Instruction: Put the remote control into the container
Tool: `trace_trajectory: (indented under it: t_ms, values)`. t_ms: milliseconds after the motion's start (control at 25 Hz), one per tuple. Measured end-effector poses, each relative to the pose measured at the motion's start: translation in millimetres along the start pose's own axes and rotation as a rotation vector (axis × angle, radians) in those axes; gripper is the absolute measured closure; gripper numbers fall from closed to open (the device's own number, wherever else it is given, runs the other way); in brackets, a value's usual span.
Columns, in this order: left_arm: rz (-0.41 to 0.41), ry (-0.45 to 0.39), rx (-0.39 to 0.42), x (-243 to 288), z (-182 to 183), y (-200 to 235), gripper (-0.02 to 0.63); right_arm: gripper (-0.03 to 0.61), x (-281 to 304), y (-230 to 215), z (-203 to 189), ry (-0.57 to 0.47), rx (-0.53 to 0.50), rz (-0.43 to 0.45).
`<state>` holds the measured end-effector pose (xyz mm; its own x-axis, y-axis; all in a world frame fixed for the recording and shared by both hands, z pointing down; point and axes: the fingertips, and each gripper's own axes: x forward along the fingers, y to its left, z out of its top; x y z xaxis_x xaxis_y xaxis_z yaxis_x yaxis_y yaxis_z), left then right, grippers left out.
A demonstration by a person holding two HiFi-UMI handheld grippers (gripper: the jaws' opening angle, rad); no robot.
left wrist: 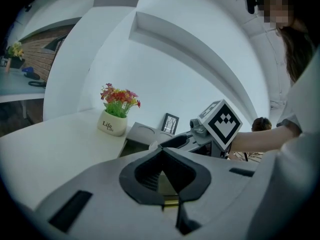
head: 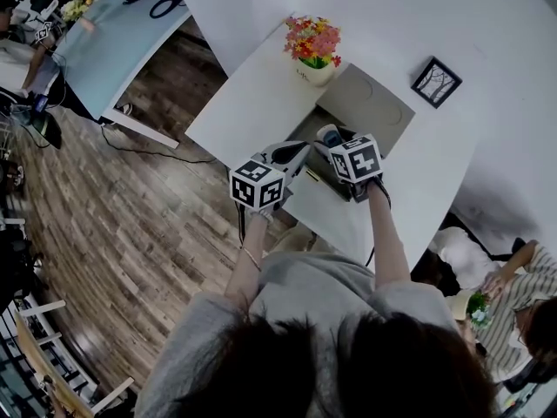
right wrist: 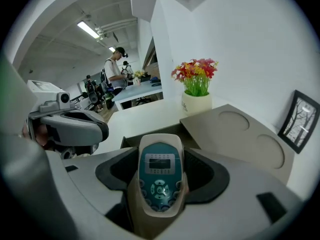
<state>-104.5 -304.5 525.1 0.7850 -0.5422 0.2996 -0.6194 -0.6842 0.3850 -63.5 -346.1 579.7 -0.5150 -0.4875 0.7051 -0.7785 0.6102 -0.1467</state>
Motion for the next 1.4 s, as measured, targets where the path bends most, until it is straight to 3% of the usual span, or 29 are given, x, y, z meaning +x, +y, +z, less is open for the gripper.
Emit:
trace_trajectory:
  t_ms: [760,1400]
  values:
    - [0.0,0.059,-0.039,4.8,-21.8,16.4,0.611,0.291,39.8,-6.7,-23.1,0.169,-0.033,-0.044]
    - [-0.001,0.05,-0.027,10.1,-12.3,21.7,0.611,0.291,49.5,-10.8,-32.3,0.188,-0.075,-0.07]
